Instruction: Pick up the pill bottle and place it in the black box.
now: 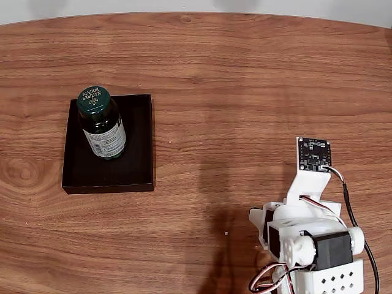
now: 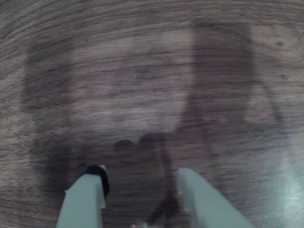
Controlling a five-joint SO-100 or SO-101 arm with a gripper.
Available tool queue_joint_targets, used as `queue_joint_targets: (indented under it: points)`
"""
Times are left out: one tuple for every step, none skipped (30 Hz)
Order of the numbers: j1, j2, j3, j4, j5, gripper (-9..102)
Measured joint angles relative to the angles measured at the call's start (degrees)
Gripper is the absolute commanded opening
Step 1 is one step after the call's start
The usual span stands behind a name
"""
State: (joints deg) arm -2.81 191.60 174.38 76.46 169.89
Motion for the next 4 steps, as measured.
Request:
queue_joint_targets:
  points:
    - [0.0,0.0,0.0,0.0,0.0,15]
    - [0.0,0.0,0.0,0.0,0.0,15]
    - [0.0,0.0,0.0,0.0,0.0,15]
    - [0.0,0.0,0.0,0.0,0.0,15]
